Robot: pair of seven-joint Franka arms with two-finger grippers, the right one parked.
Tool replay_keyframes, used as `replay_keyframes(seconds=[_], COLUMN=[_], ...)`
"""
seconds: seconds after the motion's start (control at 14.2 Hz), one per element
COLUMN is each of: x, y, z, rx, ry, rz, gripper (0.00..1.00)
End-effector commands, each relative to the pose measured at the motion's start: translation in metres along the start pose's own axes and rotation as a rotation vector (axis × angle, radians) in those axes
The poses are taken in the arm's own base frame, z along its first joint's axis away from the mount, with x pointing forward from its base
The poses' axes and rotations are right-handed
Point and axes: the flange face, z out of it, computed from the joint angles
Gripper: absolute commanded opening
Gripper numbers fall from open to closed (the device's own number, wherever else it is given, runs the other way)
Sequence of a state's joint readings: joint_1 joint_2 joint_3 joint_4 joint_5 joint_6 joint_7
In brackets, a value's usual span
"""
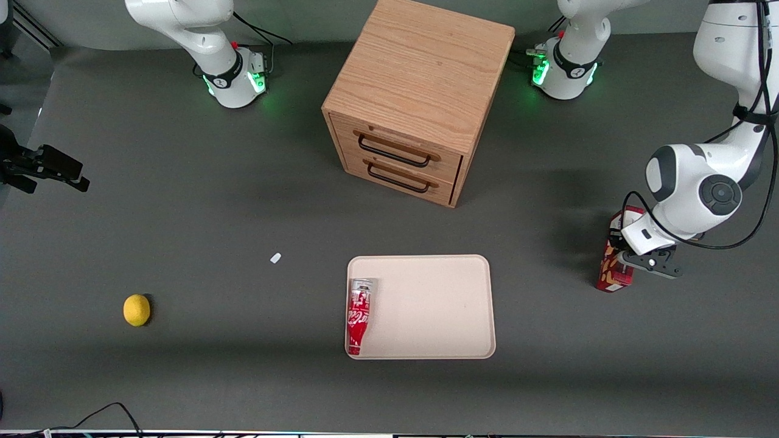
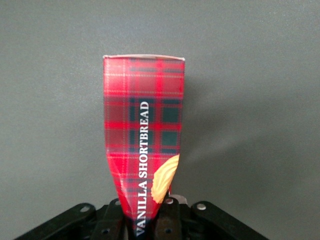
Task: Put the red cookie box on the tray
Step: 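Close the left gripper on the cookie box and tip it upright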
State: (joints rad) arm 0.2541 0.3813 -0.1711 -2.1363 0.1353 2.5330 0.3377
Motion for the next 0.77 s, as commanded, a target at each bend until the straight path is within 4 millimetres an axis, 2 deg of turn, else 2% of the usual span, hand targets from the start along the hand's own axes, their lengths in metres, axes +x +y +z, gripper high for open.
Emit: replay_keyframes(seconds=[0.0, 0.28, 0.42, 0.7], x=[0.006, 0.022, 0.035, 0.067], y=[-0.003, -0.012, -0.015, 0.001], z=[-0.021, -0.061, -0.096, -0.169], rx=[0.013, 0.015, -0.009, -0.044], ry=[-0.013, -0.018, -0.018, -0.057], rz=[0.002, -0.016, -0.051, -0.125], gripper=[0.00, 0.00, 0.00, 0.00])
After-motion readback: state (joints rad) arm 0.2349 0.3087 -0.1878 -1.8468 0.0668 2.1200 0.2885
